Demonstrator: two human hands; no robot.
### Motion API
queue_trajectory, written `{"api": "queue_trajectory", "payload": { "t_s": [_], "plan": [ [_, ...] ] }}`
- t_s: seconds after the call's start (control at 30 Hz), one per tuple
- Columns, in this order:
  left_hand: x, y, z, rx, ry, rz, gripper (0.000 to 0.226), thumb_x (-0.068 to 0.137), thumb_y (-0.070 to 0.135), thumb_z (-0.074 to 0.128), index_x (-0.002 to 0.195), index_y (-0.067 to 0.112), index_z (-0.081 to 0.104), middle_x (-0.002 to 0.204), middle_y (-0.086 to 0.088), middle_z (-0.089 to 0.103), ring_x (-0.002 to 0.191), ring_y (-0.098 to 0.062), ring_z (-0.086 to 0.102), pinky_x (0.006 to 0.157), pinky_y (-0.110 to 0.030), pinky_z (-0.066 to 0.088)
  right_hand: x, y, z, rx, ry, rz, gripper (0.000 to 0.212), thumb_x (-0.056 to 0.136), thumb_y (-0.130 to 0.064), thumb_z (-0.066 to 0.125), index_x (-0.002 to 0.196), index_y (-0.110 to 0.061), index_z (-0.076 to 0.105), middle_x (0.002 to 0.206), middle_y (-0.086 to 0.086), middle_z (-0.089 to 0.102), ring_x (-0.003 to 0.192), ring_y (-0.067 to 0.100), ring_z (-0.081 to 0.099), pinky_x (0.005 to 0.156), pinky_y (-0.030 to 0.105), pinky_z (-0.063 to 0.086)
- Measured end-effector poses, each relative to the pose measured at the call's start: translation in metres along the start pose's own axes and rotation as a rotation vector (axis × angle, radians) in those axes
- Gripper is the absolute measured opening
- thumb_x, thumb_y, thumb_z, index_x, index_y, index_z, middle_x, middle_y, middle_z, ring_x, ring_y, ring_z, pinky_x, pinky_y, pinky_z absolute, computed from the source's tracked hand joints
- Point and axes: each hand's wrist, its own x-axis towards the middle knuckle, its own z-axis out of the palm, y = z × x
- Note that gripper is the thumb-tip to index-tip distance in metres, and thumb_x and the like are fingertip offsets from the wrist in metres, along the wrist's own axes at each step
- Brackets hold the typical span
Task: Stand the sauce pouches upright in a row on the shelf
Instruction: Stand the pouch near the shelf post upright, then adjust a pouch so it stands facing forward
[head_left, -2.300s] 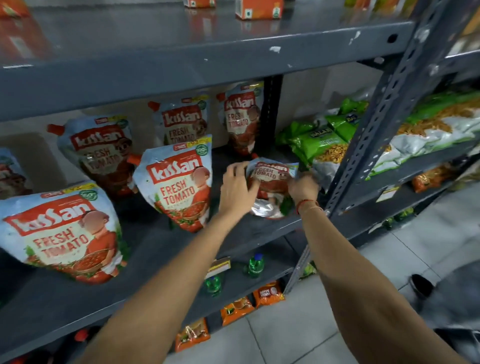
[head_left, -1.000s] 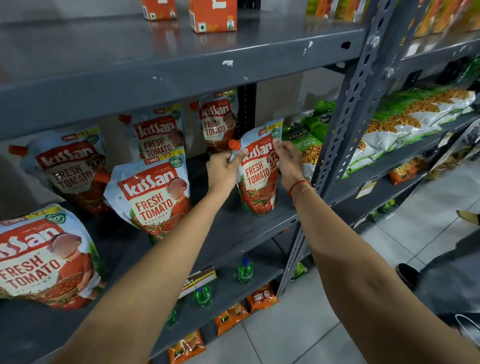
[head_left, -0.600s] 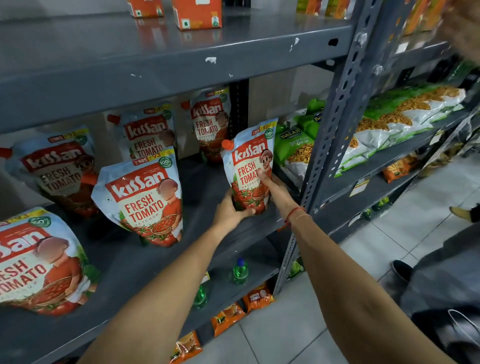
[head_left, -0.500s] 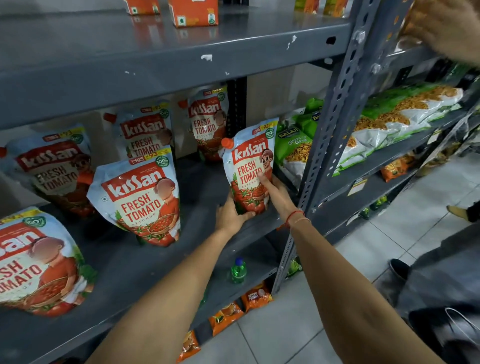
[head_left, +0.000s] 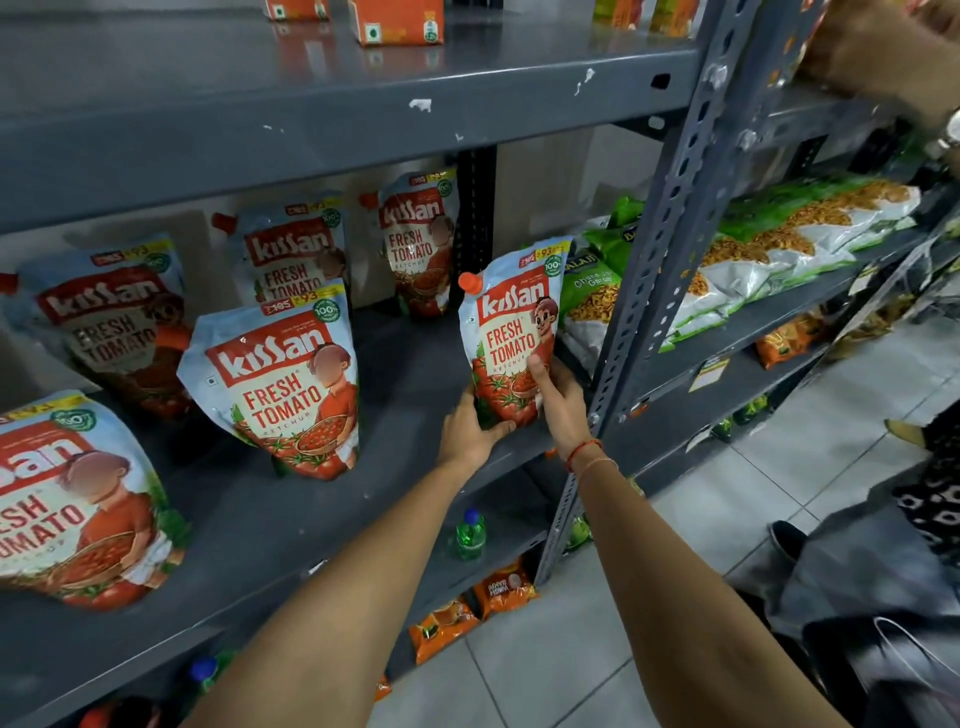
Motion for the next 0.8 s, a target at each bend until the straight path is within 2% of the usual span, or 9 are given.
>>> {"api": "queue_trajectory", "payload": {
  "t_s": [0.13, 0.23, 0.3, 0.37, 0.43, 0.57, 0.63, 0.7, 0.8],
  "plan": [
    [-0.022, -0.002, -0.015, -0.115, 0.106, 0.004, 0.065, 0.08, 0.023, 0.07, 0.136, 0.008, 0.04, 0.13, -0.012, 0.058, 0.12, -0.024, 0.054, 0.1, -0.033, 0.043, -0.027, 0.008, 0.018, -0.07, 0.323, -0.072, 0.049, 0.085, -0.048, 0.061, 0.114, -0.008, 0.058, 0.113, 0.008, 0.064, 0.103, 0.02, 0.061, 0.083, 0.027, 0.052],
    [-0.059, -0.022, -0.043, -0.296, 0.369, 0.066, 0.042, 0.084, 0.018, 0.066, 0.123, 0.011, 0.054, 0.114, -0.003, 0.067, 0.101, -0.004, 0.062, 0.091, -0.016, 0.046, -0.061, 0.021, 0.042, -0.167, 0.563, -0.242, 0.032, 0.089, -0.03, 0.061, 0.1, 0.0, 0.059, 0.1, 0.016, 0.056, 0.095, 0.027, 0.056, 0.084, 0.025, 0.045],
    [-0.086, -0.044, -0.065, -0.371, 0.607, 0.129, 0.025, 0.084, 0.016, 0.065, 0.109, 0.017, 0.06, 0.098, 0.008, 0.068, 0.087, 0.007, 0.062, 0.079, -0.006, 0.047, -0.083, 0.029, 0.063, -0.202, 0.583, -0.327, 0.024, 0.09, -0.024, 0.061, 0.096, 0.0, 0.058, 0.097, 0.016, 0.053, 0.089, 0.026, 0.054, 0.081, 0.03, 0.045],
    [-0.105, -0.068, -0.091, -0.376, 0.842, 0.132, 0.026, 0.082, 0.017, 0.068, 0.103, 0.02, 0.054, 0.094, 0.002, 0.062, 0.083, 0.003, 0.061, 0.072, -0.014, 0.05, -0.096, 0.03, 0.09, -0.159, 0.368, -0.34, 0.02, 0.087, -0.025, 0.065, 0.097, -0.01, 0.057, 0.097, 0.006, 0.051, 0.084, 0.023, 0.055, 0.076, 0.041, 0.05],
    [-0.108, -0.086, -0.113, -0.342, 0.926, 0.071, 0.044, 0.077, 0.021, 0.073, 0.11, 0.016, 0.045, 0.106, -0.006, 0.051, 0.09, -0.01, 0.058, 0.072, -0.023, 0.048, -0.095, 0.025, 0.111, -0.155, 0.058, -0.263, 0.038, 0.079, -0.029, 0.073, 0.11, -0.016, 0.056, 0.106, -0.001, 0.05, 0.095, 0.021, 0.056, 0.078, 0.036, 0.052],
    [-0.091, -0.114, -0.157, -0.277, 0.586, -0.085, 0.095, 0.07, 0.026, 0.079, 0.143, 0.017, 0.02, 0.145, -0.008, 0.034, 0.128, -0.021, 0.041, 0.103, -0.036, 0.041, -0.079, 0.013, 0.153, -0.174, -0.493, -0.072, 0.084, 0.072, -0.028, 0.08, 0.14, -0.026, 0.031, 0.136, -0.004, 0.039, 0.124, 0.009, 0.04, 0.092, 0.016, 0.04],
    [-0.079, -0.119, -0.171, -0.251, 0.394, -0.083, 0.103, 0.07, 0.025, 0.079, 0.147, 0.022, 0.011, 0.152, -0.006, 0.029, 0.137, -0.021, 0.033, 0.112, -0.044, 0.032, -0.068, 0.012, 0.164, -0.202, -0.612, -0.049, 0.079, 0.074, -0.034, 0.077, 0.138, -0.032, 0.031, 0.137, -0.011, 0.044, 0.124, 0.006, 0.041, 0.096, 0.017, 0.041],
    [-0.071, -0.12, -0.177, -0.213, 0.257, -0.081, 0.101, 0.071, 0.026, 0.079, 0.146, 0.022, 0.011, 0.152, -0.005, 0.031, 0.135, -0.018, 0.033, 0.112, -0.041, 0.031, -0.058, 0.012, 0.169, -0.245, -0.639, -0.033, 0.072, 0.08, -0.045, 0.068, 0.14, -0.027, 0.033, 0.143, -0.005, 0.045, 0.13, 0.012, 0.042, 0.107, 0.033, 0.04],
    [-0.064, -0.119, -0.175, -0.136, 0.22, -0.128, 0.091, 0.071, 0.036, 0.077, 0.143, 0.019, 0.025, 0.146, -0.005, 0.041, 0.133, -0.02, 0.038, 0.106, -0.034, 0.033, -0.05, 0.012, 0.167, -0.258, -0.641, -0.037, 0.054, 0.086, -0.047, 0.059, 0.131, -0.024, 0.041, 0.139, 0.001, 0.05, 0.128, 0.017, 0.047, 0.111, 0.046, 0.037]
  ]
}}
